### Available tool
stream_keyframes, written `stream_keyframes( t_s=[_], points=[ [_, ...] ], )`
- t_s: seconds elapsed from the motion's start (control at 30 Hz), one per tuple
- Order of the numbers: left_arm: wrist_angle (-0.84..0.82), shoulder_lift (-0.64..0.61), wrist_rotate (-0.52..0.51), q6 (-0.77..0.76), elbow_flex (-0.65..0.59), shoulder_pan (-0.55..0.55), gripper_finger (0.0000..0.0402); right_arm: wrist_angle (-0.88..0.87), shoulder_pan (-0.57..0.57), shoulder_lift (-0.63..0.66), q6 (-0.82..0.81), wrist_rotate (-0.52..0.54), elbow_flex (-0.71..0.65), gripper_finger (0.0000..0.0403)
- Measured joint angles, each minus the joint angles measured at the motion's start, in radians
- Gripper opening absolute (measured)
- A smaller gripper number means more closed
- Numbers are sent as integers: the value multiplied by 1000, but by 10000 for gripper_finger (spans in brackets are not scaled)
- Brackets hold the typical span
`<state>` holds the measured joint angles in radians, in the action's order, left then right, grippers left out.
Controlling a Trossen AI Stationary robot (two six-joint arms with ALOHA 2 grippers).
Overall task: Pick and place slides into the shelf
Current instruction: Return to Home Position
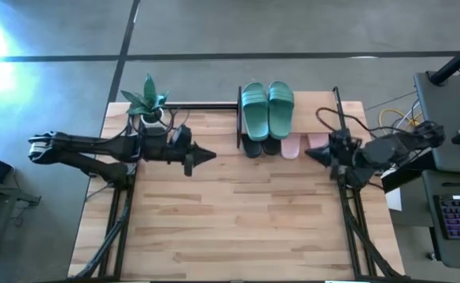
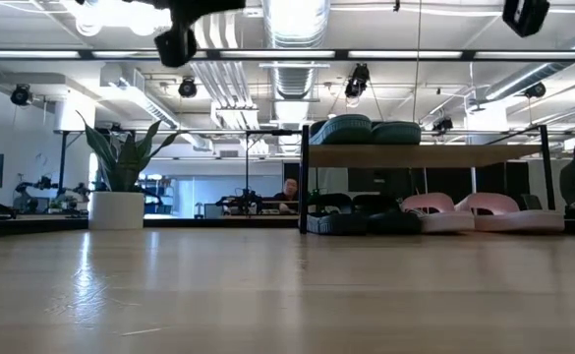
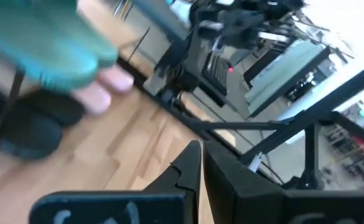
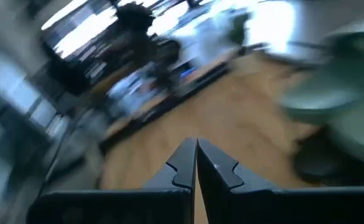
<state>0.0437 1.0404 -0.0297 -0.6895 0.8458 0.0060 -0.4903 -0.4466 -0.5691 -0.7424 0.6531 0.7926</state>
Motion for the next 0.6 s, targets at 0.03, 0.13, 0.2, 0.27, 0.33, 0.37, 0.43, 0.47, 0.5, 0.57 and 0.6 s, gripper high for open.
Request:
stream_keyframes(
  t_s=[0.03, 0.13, 0.2, 0.27, 0.33, 0.37, 0.43, 0.47, 0.5, 0.57, 0.6],
  points=[
    [0, -7, 3, -24, -18, -2, 3, 18, 0, -1, 63, -59, -11, 8],
    [36, -47, 15, 46, -70, -33, 3, 35, 7, 9, 199, -236, -27, 8],
    [62, -95, 4, 70, -100, -42, 3, -27, 25, 43, 189, -236, -34, 8],
    [67, -154, -41, 104, -135, -40, 3, -84, 42, 109, 175, -225, -43, 8],
    [68, -214, -59, 176, -173, -38, 3, -92, 48, 191, 188, -233, -67, 8],
    [73, -246, -58, 210, -192, -38, 3, -84, 48, 238, 206, -242, -80, 8],
    [77, -316, -50, 254, -232, -41, 3, -55, 48, 336, 258, -262, -111, 8],
    [80, -350, -51, 266, -253, -40, 3, -42, 48, 389, 283, -264, -129, 8],
    [80, -385, -53, 279, -275, -40, 3, -28, 48, 438, 307, -265, -148, 8],
    [80, -446, -50, 308, -320, -39, 3, 9, 48, 534, 361, -270, -193, 8],
    [85, -474, -47, 327, -343, -40, 3, 32, 48, 572, 392, -279, -215, 8]
  ],
)
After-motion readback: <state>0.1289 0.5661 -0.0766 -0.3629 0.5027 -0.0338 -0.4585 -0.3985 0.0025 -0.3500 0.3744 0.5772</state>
